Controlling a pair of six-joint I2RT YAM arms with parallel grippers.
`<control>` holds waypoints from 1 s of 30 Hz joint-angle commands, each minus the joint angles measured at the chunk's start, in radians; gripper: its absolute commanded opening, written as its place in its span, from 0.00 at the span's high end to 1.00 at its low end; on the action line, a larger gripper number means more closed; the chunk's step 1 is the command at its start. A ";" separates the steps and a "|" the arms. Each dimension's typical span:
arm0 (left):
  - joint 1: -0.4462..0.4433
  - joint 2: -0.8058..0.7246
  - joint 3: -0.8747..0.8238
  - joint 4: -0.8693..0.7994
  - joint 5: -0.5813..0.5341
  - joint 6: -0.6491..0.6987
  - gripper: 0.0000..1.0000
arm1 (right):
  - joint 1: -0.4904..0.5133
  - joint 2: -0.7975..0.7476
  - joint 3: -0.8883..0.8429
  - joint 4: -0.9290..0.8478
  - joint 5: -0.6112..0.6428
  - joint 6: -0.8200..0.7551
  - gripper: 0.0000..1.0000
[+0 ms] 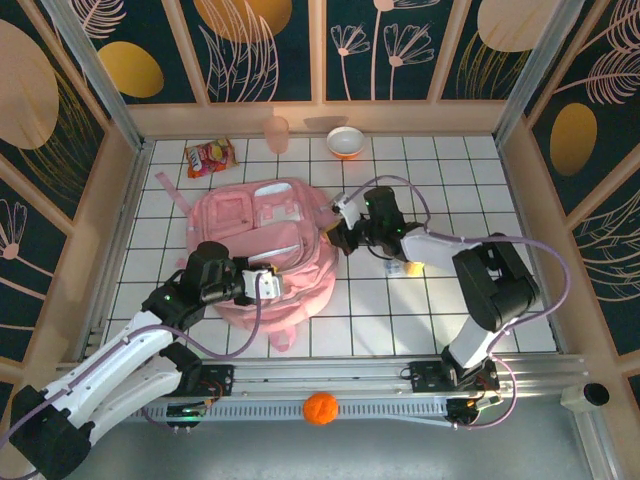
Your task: Pack the student bag
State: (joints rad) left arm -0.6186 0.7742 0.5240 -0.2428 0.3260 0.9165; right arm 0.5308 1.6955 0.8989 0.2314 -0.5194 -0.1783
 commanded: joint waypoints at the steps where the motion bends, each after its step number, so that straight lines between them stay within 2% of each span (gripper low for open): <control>1: -0.017 -0.067 0.023 -0.006 0.175 0.043 1.00 | -0.071 0.055 0.060 0.053 0.376 0.062 1.00; 5: -0.017 -0.083 -0.016 0.046 0.121 0.002 1.00 | -0.050 -0.007 0.008 0.100 0.336 0.051 1.00; 8: -0.017 -0.084 -0.046 0.095 0.095 -0.032 0.99 | -0.013 -0.075 -0.043 0.090 0.350 0.028 1.00; 11: -0.017 -0.077 -0.056 0.141 0.070 -0.087 0.70 | 0.020 -0.146 -0.100 0.075 0.357 0.016 0.98; 13: -0.017 -0.074 -0.043 0.147 0.052 -0.134 0.47 | 0.054 -0.196 -0.128 0.057 0.378 0.009 0.80; 15: -0.017 -0.084 -0.016 0.138 0.032 -0.225 0.28 | 0.092 -0.260 -0.163 0.045 0.409 -0.006 0.70; 17: -0.017 -0.094 0.005 0.104 0.030 -0.274 0.26 | 0.126 -0.320 -0.197 0.043 0.416 -0.024 0.65; 20: -0.017 -0.102 0.007 0.065 -0.041 -0.313 0.23 | 0.168 -0.401 -0.251 0.062 0.398 -0.033 0.62; 25: -0.017 -0.025 -0.007 0.029 -0.185 -0.232 0.23 | 0.236 -0.489 -0.331 0.102 0.382 -0.092 0.61; 30: -0.017 0.065 0.007 0.089 -0.181 -0.204 0.23 | 0.264 -0.521 -0.366 0.125 0.398 -0.111 0.60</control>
State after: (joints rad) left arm -0.6342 0.8185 0.5072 -0.1761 0.1661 0.6895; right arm 0.7837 1.2018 0.5522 0.3050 -0.1478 -0.2558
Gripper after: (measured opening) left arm 0.773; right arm 0.394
